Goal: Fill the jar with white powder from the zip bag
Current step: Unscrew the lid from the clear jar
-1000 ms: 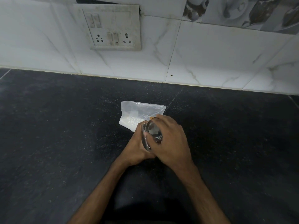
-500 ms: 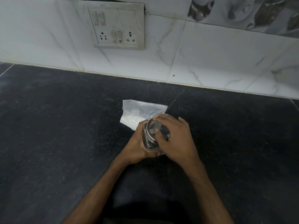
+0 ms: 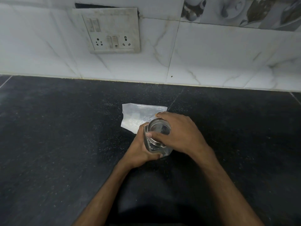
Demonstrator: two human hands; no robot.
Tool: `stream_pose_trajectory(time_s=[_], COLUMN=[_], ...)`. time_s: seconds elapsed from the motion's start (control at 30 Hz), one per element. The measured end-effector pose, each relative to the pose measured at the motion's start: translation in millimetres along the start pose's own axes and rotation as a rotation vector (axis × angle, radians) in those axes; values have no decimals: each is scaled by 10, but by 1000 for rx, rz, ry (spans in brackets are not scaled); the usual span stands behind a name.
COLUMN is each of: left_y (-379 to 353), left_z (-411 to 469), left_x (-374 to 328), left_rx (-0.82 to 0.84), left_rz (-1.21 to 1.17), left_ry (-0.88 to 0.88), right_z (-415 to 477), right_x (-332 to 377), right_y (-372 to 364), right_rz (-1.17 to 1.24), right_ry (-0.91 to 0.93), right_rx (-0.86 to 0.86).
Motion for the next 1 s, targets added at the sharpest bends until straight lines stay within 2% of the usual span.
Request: stream_pose_trajectory(time_s=[0.1, 0.2, 0.3, 0.37, 0.53, 0.6, 0.67, 0.73, 0.8, 0.93, 1.0], left_y=[-4, 3, -1, -15, -7, -8, -12, -10, -11, 7, 2], left_z=[8, 5, -3, -10, 4, 10, 10, -3, -15, -3, 4], left_x=[-3, -12, 0, -4, 29, 45, 46, 28, 21, 48, 54], left_rx=[6, -2, -4, 5, -1, -3, 1, -3, -3, -15, -16], left_rz=[-7, 3, 7, 6, 24, 24, 15, 7, 0, -1, 2], left_ry=[-6, -20, -19, -20, -24, -24, -19, -18, -11, -11, -14], right_z=[-98, -79, -9, -42, -160, -139, -90, -83, -108, -126, -156], right_x=[69, 141, 201, 206, 259, 327, 390, 399, 341, 292, 298], right_y=[-65, -117, -187, -189, -2, -36, -88, -137, -116, 97, 20], right_rz=[-82, -41, -16, -27, -146, -208, -213, -232, -211, -124, -181], right_ry=[-127, -81, 49, 65, -88, -77, 16, 88, 70, -62, -135], right_rx=[-40, -29, 175, 252, -21, -32, 65, 241, 328, 42, 16])
Point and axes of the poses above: each hand's wrist, its own z-axis towards the middle knuckle, its own y-axis out of the back of the hand, x = y × z, the point moved 10 cm from there along z, towards the middle knuckle, and after that the axes turned 2 degrees about x, right-handed, at the moved point
